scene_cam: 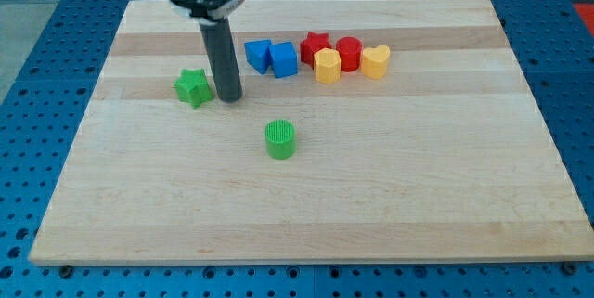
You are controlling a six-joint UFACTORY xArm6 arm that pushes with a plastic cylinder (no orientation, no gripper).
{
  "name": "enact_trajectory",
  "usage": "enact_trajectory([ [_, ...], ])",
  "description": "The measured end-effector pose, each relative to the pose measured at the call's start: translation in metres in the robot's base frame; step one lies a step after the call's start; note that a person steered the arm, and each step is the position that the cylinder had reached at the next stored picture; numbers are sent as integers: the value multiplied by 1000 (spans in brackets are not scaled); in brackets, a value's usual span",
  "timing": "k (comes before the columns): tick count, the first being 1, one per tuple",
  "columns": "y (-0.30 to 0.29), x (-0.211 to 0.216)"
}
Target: Move the green star to the top corner of the board
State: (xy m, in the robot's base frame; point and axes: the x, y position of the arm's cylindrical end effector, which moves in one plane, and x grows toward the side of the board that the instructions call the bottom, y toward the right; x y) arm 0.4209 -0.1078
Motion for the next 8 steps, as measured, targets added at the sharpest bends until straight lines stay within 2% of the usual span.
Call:
enact_trajectory([
  [1, -1, 25],
  [3, -34, 12],
  [5, -70, -42],
  [7, -95, -119],
  [8, -102, -131],
])
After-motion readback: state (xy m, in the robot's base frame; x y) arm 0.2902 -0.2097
